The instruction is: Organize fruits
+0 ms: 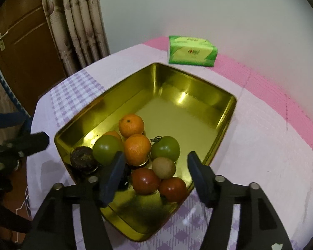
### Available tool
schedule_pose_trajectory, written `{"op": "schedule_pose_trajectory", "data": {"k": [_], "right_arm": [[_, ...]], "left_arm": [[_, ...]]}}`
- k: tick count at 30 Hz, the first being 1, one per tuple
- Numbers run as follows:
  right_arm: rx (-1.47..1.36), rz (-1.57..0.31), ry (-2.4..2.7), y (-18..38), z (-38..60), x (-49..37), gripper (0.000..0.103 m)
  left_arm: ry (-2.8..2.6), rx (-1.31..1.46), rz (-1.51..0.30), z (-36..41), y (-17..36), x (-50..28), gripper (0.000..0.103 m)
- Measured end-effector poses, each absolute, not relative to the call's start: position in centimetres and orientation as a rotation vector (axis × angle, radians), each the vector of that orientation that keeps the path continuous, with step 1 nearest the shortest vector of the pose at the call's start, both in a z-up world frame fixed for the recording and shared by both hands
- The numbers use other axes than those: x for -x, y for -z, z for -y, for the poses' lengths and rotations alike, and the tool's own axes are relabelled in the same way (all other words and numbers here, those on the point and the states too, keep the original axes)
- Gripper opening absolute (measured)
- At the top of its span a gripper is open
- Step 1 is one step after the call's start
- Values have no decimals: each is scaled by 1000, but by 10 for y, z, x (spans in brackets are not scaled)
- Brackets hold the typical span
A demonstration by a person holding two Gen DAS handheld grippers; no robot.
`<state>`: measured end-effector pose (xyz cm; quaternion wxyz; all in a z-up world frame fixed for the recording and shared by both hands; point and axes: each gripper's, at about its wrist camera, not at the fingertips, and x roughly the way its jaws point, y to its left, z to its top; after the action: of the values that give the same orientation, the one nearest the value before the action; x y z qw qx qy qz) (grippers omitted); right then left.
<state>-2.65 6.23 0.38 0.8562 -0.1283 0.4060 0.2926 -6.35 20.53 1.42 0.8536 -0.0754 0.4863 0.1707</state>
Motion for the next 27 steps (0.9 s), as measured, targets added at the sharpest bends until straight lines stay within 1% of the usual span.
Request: {"op": "schedule_pose_trajectory", "data": {"k": [2,4,6,9,15,27], "right_arm": [[253,-842,-602,-13,-57,32,71],[236,-835,-573,-21,-49,38,87],[221,-828,-544,-27,-41,43,94],[186,-848,-479,-32,-28,48,99],[147,-964,-418,-23,-14,55,101],[217,-1008,-444,-6,-23,74,102]], "left_arm": [[-356,156,-1025,-204,-14,64,81],[-352,153,-1029,-202,-13,64,81],[-342,145,-1033,-199,-12,63,81],[-343,123,-1029,-194,-12,64,81],[-338,94,-1029,-186,-10,63,81],[-334,63,-1029,-181,-9,63,81]]}}
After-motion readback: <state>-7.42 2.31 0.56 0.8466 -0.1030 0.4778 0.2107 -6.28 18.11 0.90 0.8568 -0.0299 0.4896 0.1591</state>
